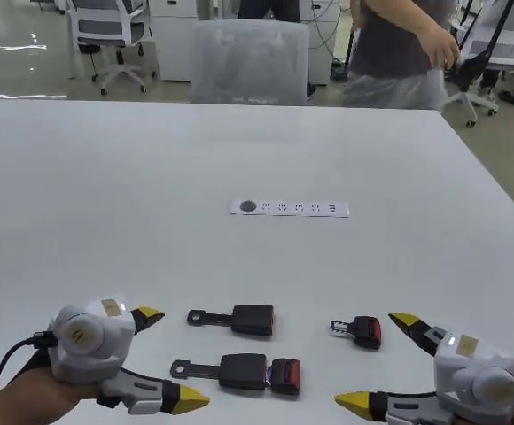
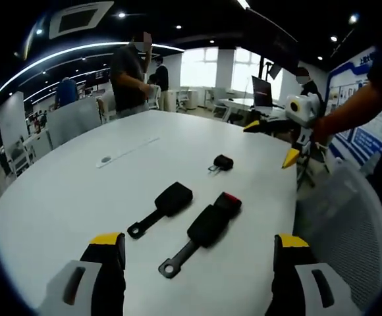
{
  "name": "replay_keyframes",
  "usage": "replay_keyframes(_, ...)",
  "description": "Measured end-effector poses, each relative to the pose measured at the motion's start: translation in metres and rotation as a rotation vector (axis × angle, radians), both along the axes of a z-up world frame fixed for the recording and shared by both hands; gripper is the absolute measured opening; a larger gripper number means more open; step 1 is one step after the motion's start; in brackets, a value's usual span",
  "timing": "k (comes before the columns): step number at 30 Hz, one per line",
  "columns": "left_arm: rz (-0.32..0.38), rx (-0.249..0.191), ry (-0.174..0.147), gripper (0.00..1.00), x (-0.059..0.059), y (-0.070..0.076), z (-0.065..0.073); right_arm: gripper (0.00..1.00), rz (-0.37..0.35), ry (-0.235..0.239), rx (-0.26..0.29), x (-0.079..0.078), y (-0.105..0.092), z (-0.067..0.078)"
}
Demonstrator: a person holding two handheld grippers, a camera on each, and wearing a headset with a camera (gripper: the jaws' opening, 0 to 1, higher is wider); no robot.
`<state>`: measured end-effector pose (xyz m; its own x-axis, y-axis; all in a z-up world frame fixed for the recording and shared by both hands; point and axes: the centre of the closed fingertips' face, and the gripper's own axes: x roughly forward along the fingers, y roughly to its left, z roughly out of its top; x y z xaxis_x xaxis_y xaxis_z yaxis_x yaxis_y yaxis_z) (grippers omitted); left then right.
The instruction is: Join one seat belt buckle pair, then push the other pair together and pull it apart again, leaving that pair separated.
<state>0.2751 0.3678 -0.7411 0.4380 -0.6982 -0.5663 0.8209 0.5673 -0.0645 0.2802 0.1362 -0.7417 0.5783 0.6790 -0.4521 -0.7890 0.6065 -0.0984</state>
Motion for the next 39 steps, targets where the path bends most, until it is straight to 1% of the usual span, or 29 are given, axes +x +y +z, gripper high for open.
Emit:
replay_keyframes(1,-0.006,-0.004,-0.006,0.96,-0.002,0.001,0.002,0.97,-0.001,-0.005,-0.003,-0.002,0.001,0.002)
replay_keyframes(3,-0.012,-0.008,-0.019,0.96,-0.005,0.004,0.005,0.97,-0.009,-0.025,0.021,-0.004,0.003,0.010)
replay_keyframes(4,-0.010,-0.020,-0.023,0.97,-0.005,0.005,0.008,0.97,-0.015,-0.026,0.037,-0.006,0.004,0.012)
replay_keyframes(5,-0.008,-0.029,-0.025,0.97,-0.006,0.006,0.010,0.97,-0.019,-0.027,0.035,-0.008,0.004,0.014)
replay_keyframes(6,-0.005,-0.036,-0.032,0.98,-0.006,0.008,0.012,0.98,-0.024,-0.029,0.029,-0.009,0.004,0.014)
replay_keyframes(9,0.005,-0.044,-0.044,0.99,-0.007,0.013,0.015,0.98,-0.035,-0.027,0.032,-0.010,0.002,0.012)
replay_keyframes(11,0.031,-0.057,-0.052,1.00,-0.008,0.018,0.017,0.98,-0.055,-0.020,0.039,-0.011,0.000,0.011)
replay_keyframes(13,0.063,-0.072,-0.043,1.00,-0.010,0.026,0.014,0.98,-0.070,-0.014,0.047,-0.013,0.000,0.010)
replay_keyframes(15,0.093,-0.074,-0.034,1.00,-0.011,0.033,0.008,0.98,-0.083,-0.005,0.053,-0.014,0.000,0.007)
replay_keyframes(17,0.124,-0.087,-0.023,1.00,-0.012,0.036,0.007,0.98,-0.092,0.007,0.054,-0.016,0.000,0.003)
replay_keyframes(19,0.132,-0.102,-0.017,1.00,-0.015,0.035,0.006,0.98,-0.092,0.010,0.051,-0.017,0.001,0.002)
replay_keyframes(20,0.124,-0.103,-0.016,1.00,-0.018,0.033,0.005,0.98,-0.091,0.009,0.050,-0.017,0.001,0.002)
replay_keyframes(21,0.112,-0.098,-0.013,1.00,-0.021,0.031,0.004,0.98,-0.088,0.006,0.053,-0.017,0.001,0.003)
replay_keyframes(22,0.092,-0.082,-0.011,1.00,-0.023,0.031,0.001,0.97,-0.087,0.005,0.055,-0.017,0.002,0.004)
replay_keyframes(24,0.079,-0.064,-0.013,1.00,-0.021,0.033,-0.002,0.97,-0.070,0.008,0.048,-0.018,0.003,0.003)
replay_keyframes(25,0.079,-0.064,-0.013,1.00,-0.019,0.033,-0.001,0.97,-0.063,0.013,0.038,-0.018,0.003,0.001)
replay_keyframes(26,0.082,-0.075,-0.017,1.00,-0.017,0.032,0.002,0.97,-0.058,0.014,0.034,-0.018,0.004,0.001)
replay_keyframes(28,0.075,-0.088,-0.019,1.00,-0.015,0.028,0.006,0.97,-0.049,0.006,0.038,-0.019,0.007,0.004)
replay_keyframes(30,0.044,-0.077,-0.029,1.00,-0.015,0.023,0.007,0.97,-0.047,0.008,0.040,-0.019,0.009,0.004)
replay_keyframes(31,0.034,-0.067,-0.030,1.00,-0.015,0.021,0.007,0.97,-0.046,0.008,0.041,-0.019,0.009,0.004)
replay_keyframes(33,0.028,-0.061,-0.031,1.00,-0.014,0.018,0.007,0.96,-0.046,0.005,0.039,-0.020,0.010,0.003)
replay_keyframes(39,0.025,-0.063,-0.037,1.00,-0.013,0.019,0.006,0.95,-0.049,0.019,0.052,-0.023,0.013,0.000)
